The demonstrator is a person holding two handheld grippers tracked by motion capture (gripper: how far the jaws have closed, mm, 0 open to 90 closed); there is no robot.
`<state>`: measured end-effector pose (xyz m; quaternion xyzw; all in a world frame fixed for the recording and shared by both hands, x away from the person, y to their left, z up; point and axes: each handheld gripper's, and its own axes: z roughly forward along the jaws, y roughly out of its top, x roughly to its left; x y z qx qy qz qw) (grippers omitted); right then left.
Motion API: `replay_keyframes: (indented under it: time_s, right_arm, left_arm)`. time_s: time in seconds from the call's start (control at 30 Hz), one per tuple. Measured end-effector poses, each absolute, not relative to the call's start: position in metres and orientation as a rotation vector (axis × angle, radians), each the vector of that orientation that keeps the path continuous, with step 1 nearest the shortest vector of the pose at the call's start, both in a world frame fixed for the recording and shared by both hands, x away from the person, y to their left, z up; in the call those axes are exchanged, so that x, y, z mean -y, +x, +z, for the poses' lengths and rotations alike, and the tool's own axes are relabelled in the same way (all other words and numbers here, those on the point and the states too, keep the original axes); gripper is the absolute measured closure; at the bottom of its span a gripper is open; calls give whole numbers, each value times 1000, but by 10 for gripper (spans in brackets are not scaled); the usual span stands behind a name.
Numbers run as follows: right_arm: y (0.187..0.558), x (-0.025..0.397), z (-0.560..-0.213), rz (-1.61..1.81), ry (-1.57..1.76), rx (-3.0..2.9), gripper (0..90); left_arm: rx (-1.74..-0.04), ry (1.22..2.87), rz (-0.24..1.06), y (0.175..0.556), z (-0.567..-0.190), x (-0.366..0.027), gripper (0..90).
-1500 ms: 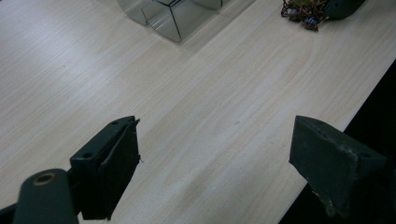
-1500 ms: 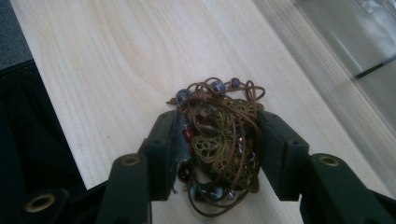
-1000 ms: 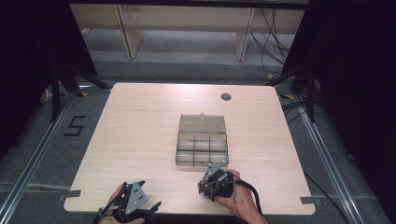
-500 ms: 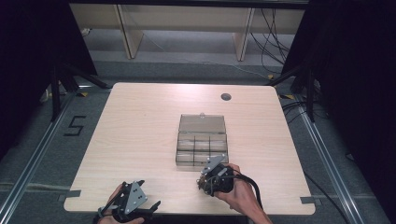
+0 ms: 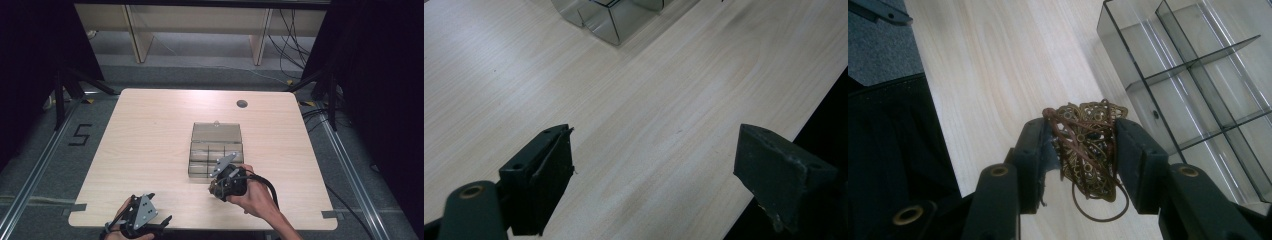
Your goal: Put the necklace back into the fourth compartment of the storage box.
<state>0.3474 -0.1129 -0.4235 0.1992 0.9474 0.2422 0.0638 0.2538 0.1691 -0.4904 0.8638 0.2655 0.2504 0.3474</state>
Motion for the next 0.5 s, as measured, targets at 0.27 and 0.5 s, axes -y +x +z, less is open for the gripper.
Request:
replay_keyframes:
  time_s: [0.27, 0.5]
  right_arm:
    - [356, 115, -414, 739, 622, -2877, 583]
    - [359, 113, -401, 735, 602, -2888, 583]
  left_arm:
    - [-756, 2224, 624, 251, -492, -168, 154]
    - [-753, 2228, 625, 251, -492, -168, 154]
